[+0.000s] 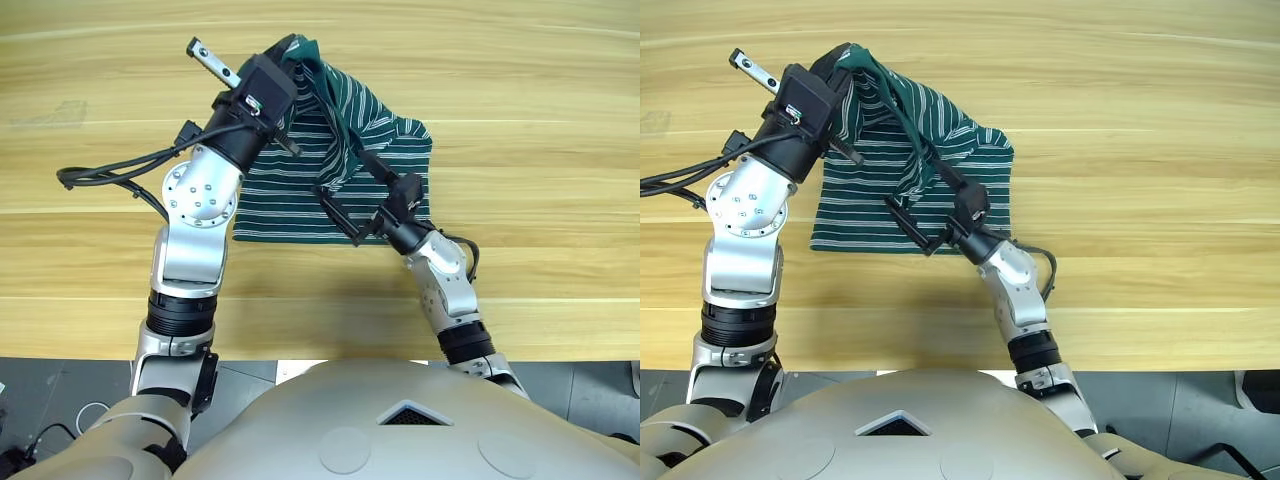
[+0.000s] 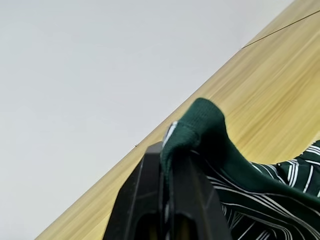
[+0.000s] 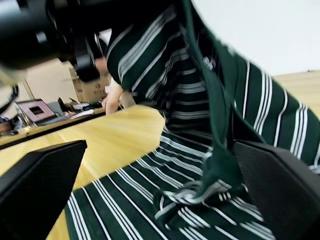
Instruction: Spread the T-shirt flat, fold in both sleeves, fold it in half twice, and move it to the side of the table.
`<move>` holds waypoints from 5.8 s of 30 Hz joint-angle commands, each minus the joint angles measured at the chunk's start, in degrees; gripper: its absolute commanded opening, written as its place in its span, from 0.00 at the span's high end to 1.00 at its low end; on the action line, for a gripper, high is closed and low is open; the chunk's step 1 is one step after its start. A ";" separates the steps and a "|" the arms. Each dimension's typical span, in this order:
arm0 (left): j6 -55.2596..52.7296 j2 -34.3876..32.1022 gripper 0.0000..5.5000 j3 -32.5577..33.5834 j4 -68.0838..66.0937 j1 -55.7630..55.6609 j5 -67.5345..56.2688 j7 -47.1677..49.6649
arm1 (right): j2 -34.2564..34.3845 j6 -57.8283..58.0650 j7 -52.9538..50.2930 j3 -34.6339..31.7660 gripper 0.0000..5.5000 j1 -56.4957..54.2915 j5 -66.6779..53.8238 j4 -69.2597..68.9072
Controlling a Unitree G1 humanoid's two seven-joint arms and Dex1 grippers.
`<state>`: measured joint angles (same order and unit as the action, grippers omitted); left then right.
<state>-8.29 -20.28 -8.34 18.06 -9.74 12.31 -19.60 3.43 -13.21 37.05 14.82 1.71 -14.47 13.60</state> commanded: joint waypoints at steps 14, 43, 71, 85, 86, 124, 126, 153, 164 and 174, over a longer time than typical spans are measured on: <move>-0.29 -0.59 1.00 -0.65 4.47 -0.45 0.36 -1.44 | 4.63 -11.68 -5.53 -0.42 0.02 -2.83 2.26 8.88; 0.61 -1.00 1.00 -4.00 9.14 0.86 1.77 -2.70 | 7.91 -13.87 -10.93 1.09 0.02 -7.67 1.58 17.65; 0.87 -1.21 1.00 -5.84 10.31 1.86 2.31 -3.45 | 7.95 -16.99 -11.74 1.98 0.59 -8.79 1.64 19.70; 3.01 -3.13 1.00 -0.76 3.47 1.02 2.20 -1.43 | 4.61 -16.16 -11.45 0.65 1.00 -9.86 1.37 15.90; 3.15 -3.41 1.00 -0.13 2.95 0.86 2.16 -1.33 | 3.57 -15.71 -11.16 0.28 1.00 -9.96 1.31 14.81; 11.94 -10.23 1.00 -13.85 -80.48 -77.74 15.36 -1.14 | -36.57 -5.23 -16.02 3.30 1.00 -86.13 34.06 55.48; 11.63 -8.53 1.00 -15.50 -86.36 -83.65 17.93 8.01 | -35.40 -3.87 -26.33 4.86 1.00 -90.38 37.43 58.49; 32.18 -31.56 1.00 -6.49 -14.48 -14.63 9.55 -20.91 | -48.05 -1.75 43.13 -9.17 1.00 -28.29 -9.46 11.40; 29.28 -37.82 1.00 -10.61 10.86 12.30 9.19 -32.76 | -50.84 7.87 44.63 -3.42 1.00 -14.72 -5.03 -20.00; 30.68 -38.48 0.81 -10.02 8.85 15.35 10.50 -35.07 | -42.40 5.46 39.81 0.28 1.00 -12.59 -1.79 -16.03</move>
<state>21.91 -58.12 -19.06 28.17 6.57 21.74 -54.65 -39.80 -7.59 76.99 14.42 -11.27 -15.78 -2.55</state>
